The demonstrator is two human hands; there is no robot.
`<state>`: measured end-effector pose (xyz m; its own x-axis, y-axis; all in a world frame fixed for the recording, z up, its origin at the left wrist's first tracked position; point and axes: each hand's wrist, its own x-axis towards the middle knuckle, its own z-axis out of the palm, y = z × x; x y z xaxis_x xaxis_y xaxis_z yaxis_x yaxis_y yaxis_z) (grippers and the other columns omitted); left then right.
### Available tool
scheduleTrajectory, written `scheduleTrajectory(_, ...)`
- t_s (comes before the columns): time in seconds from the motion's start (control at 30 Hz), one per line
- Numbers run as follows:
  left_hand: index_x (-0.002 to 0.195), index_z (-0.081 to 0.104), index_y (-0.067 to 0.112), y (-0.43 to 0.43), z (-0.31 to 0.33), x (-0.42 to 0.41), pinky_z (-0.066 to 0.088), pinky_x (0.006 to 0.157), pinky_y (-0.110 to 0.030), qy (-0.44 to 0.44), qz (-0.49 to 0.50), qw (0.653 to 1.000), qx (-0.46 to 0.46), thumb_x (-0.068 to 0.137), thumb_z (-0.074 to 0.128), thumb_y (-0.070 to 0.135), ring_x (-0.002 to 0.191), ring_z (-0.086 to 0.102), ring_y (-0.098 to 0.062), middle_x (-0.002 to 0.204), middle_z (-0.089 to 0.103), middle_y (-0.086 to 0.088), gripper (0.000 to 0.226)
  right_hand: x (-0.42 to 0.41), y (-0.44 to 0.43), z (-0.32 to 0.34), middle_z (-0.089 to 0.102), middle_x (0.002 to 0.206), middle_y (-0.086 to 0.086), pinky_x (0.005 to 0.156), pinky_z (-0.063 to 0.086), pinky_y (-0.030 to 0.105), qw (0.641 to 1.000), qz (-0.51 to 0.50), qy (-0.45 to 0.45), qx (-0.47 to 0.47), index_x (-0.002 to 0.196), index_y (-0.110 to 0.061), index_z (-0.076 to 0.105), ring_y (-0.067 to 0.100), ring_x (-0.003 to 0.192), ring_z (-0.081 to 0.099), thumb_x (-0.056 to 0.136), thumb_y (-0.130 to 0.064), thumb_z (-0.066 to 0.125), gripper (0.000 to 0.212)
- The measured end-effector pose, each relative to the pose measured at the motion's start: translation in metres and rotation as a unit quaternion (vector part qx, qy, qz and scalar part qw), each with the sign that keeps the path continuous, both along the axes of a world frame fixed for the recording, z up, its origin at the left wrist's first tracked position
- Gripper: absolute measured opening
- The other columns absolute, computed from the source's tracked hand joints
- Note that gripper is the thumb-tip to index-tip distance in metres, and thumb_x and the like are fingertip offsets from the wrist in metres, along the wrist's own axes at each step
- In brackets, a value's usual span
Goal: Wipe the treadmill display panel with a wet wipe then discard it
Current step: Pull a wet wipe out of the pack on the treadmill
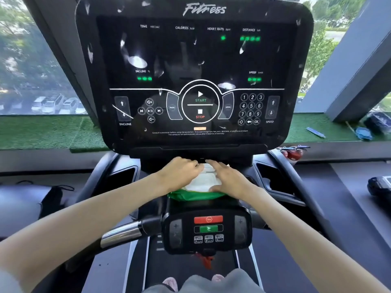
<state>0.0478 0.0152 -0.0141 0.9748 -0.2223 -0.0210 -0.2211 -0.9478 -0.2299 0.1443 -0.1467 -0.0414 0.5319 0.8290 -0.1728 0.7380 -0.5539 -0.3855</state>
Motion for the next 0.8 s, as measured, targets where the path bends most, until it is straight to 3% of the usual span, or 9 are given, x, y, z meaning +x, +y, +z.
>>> scheduleTrajectory(0.1, 0.069, 0.06, 0.013, -0.001, -0.001, 0.001, 0.024, 0.036, -0.02, -0.062, 0.023, 0.997, 0.049, 0.043, 0.08, 0.003, 0.043, 0.056, -0.016, 0.055, 0.054, 0.002, 0.035, 0.0, -0.006, 0.009, 0.047, 0.126, 0.008, 0.079, 0.049, 0.042, 0.998, -0.002, -0.016, 0.054, 0.134, -0.022, 0.026, 0.031, 0.091, 0.061, 0.077, -0.024, 0.072, 0.074)
scheduleTrajectory(0.23, 0.068, 0.054, 0.013, -0.004, 0.001, 0.008, 0.017, 0.038, -0.018, -0.087, 0.079, 0.993, 0.02, 0.037, 0.081, 0.004, 0.033, 0.05, -0.019, 0.043, 0.049, 0.003, 0.042, 0.002, -0.011, 0.016, 0.056, 0.112, 0.005, 0.07, 0.047, 0.038, 0.994, 0.011, -0.079, 0.076, 0.119, -0.018, 0.036, 0.032, 0.09, 0.06, 0.084, -0.018, 0.061, 0.044)
scheduleTrajectory(0.33, 0.072, 0.058, 0.013, -0.008, -0.004, 0.009, 0.016, 0.038, -0.021, -0.084, 0.062, 0.995, 0.009, 0.046, 0.079, 0.003, 0.035, 0.053, -0.02, 0.047, 0.053, 0.002, 0.034, 0.004, -0.008, 0.013, 0.057, 0.113, 0.0, 0.073, 0.043, 0.033, 0.993, 0.053, -0.093, 0.047, 0.111, -0.018, 0.05, 0.024, 0.101, 0.057, 0.087, -0.019, 0.056, 0.025)
scheduleTrajectory(0.43, 0.088, 0.062, 0.013, -0.012, -0.018, 0.006, 0.034, 0.047, -0.03, -0.038, 0.067, 0.995, -0.056, 0.077, 0.062, 0.004, 0.072, 0.063, -0.024, 0.085, 0.063, -0.002, 0.013, 0.004, -0.001, 0.004, 0.054, 0.124, 0.001, 0.088, 0.046, 0.036, 0.995, 0.073, -0.064, 0.018, 0.116, -0.018, 0.057, 0.02, 0.116, 0.05, 0.086, -0.021, 0.06, 0.03)
scheduleTrajectory(0.5, 0.089, 0.063, 0.011, -0.014, -0.019, 0.007, 0.044, 0.058, -0.035, 0.013, 0.092, 0.99, -0.106, 0.084, 0.053, 0.006, 0.085, 0.057, -0.024, 0.094, 0.056, -0.003, 0.013, 0.004, 0.002, -0.001, 0.05, 0.13, 0.003, 0.094, 0.043, 0.037, 0.997, 0.065, -0.044, 0.011, 0.124, -0.019, 0.053, 0.021, 0.12, 0.047, 0.084, -0.024, 0.063, 0.042)
scheduleTrajectory(0.6, 0.076, 0.063, 0.011, -0.014, -0.021, 0.012, 0.043, 0.06, -0.034, 0.081, 0.142, 0.974, -0.157, 0.081, 0.051, 0.007, 0.079, 0.057, -0.026, 0.085, 0.05, -0.001, 0.013, 0.006, 0.003, -0.003, 0.048, 0.133, 0.004, 0.095, 0.04, 0.033, 0.999, 0.043, -0.021, 0.009, 0.131, -0.018, 0.047, 0.021, 0.123, 0.043, 0.083, -0.025, 0.066, 0.052)
scheduleTrajectory(0.73, 0.07, 0.055, 0.003, -0.022, -0.024, 0.02, 0.036, 0.055, -0.032, 0.126, 0.18, 0.969, -0.115, 0.077, 0.053, 0.001, 0.08, 0.058, -0.032, 0.089, 0.058, -0.009, 0.008, 0.007, 0.002, -0.004, 0.049, 0.132, 0.004, 0.094, 0.039, 0.031, 0.999, 0.034, -0.007, 0.007, 0.131, -0.018, 0.046, 0.019, 0.123, 0.043, 0.081, -0.026, 0.068, 0.056)
scheduleTrajectory(0.8, 0.07, 0.048, 0.008, -0.028, -0.022, 0.023, 0.035, 0.058, -0.033, 0.134, 0.178, 0.971, -0.088, 0.079, 0.054, -0.002, 0.086, 0.058, -0.032, 0.089, 0.055, -0.01, 0.015, 0.006, 0.002, -0.004, 0.05, 0.132, 0.004, 0.094, 0.039, 0.031, 0.999, 0.033, -0.008, 0.008, 0.131, -0.018, 0.047, 0.019, 0.123, 0.042, 0.08, -0.026, 0.069, 0.056)
